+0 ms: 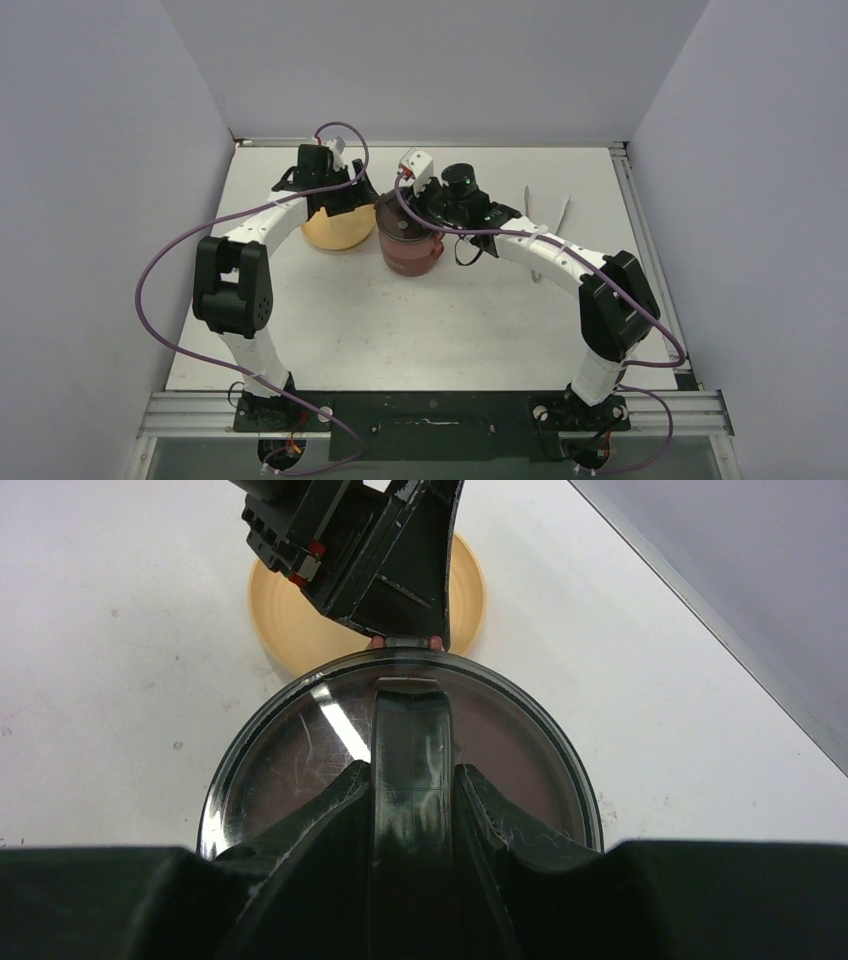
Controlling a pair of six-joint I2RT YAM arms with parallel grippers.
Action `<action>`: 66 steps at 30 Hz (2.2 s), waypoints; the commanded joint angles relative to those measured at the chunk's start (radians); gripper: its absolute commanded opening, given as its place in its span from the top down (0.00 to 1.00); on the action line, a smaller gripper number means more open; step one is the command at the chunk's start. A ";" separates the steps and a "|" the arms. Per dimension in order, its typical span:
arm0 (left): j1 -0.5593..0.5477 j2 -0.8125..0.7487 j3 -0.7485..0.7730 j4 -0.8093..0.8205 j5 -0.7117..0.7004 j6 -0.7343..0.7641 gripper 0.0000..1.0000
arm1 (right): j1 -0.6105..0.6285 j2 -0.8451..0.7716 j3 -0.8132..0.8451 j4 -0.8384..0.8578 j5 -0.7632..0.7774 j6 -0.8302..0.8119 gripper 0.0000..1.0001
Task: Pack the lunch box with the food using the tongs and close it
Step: Close the fastener on the packing box.
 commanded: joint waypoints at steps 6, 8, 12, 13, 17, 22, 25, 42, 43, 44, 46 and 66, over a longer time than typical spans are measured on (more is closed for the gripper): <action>-0.149 0.005 -0.040 -0.057 0.159 -0.023 0.26 | -0.007 0.108 -0.087 -0.238 0.003 0.015 0.90; -0.154 0.001 -0.056 -0.039 0.179 -0.046 0.26 | -0.007 0.107 -0.090 -0.236 0.003 0.019 0.90; -0.164 -0.004 -0.087 0.008 0.219 -0.090 0.26 | -0.010 0.107 -0.094 -0.231 0.001 0.025 0.90; -0.169 -0.005 -0.090 0.015 0.223 -0.098 0.26 | -0.010 0.106 -0.095 -0.230 0.001 0.026 0.90; -0.182 -0.016 -0.122 0.064 0.251 -0.138 0.26 | -0.010 0.105 -0.097 -0.222 0.001 0.035 0.90; -0.174 -0.037 -0.117 0.058 0.236 -0.134 0.26 | -0.011 0.087 -0.098 -0.212 0.018 0.051 0.89; -0.146 -0.070 -0.109 0.031 0.184 -0.108 0.23 | -0.012 0.058 -0.102 -0.204 0.047 0.072 0.81; -0.047 -0.297 -0.085 -0.035 -0.122 0.045 0.03 | -0.013 -0.208 -0.161 -0.147 0.263 0.137 0.35; -0.043 -0.317 -0.095 -0.028 -0.142 0.049 0.01 | -0.015 -0.225 -0.165 -0.144 0.267 0.140 0.33; -0.038 -0.340 -0.107 -0.018 -0.164 0.055 0.04 | -0.016 -0.241 -0.169 -0.145 0.275 0.143 0.31; -0.032 -0.401 -0.138 0.008 -0.199 0.064 0.04 | -0.023 -0.275 -0.173 -0.147 0.284 0.162 0.27; -0.002 -0.906 -0.425 0.196 -0.564 0.190 0.04 | -0.577 -0.622 -0.324 -0.255 0.058 0.375 0.00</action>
